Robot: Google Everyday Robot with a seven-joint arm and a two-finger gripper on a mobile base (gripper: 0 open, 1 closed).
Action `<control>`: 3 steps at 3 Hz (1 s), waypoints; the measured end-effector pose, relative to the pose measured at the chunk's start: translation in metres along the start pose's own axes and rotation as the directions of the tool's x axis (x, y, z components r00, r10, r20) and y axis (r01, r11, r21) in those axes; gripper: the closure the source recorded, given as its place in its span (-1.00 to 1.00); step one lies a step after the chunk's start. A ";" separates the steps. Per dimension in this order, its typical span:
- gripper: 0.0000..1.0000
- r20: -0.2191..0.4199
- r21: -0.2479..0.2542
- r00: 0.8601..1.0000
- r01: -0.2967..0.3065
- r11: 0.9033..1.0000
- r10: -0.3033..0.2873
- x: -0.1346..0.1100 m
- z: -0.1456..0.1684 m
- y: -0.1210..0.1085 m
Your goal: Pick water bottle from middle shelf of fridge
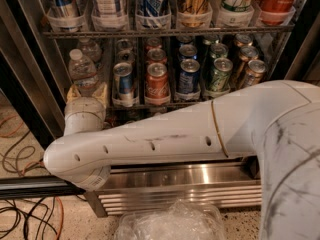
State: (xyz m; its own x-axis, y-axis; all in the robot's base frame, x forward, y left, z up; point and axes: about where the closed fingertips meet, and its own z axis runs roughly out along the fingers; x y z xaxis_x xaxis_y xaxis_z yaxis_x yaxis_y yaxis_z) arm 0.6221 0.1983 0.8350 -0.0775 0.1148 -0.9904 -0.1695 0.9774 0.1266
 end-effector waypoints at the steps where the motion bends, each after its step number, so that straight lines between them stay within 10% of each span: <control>1: 0.50 -0.002 -0.005 1.000 -0.001 1.000 0.001 0.000 0.000 0.001; 3: 1.00 0.039 0.001 0.999 0.001 1.000 -0.001 -0.008 -0.004 0.002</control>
Offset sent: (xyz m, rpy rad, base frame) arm -0.0059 0.0028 0.0100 -0.0032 -0.0439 0.0007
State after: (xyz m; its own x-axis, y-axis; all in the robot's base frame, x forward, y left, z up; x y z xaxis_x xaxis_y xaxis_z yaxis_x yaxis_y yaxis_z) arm 0.6185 0.1989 0.8436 -0.0393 0.1204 -0.9920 -0.1683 0.9777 0.1253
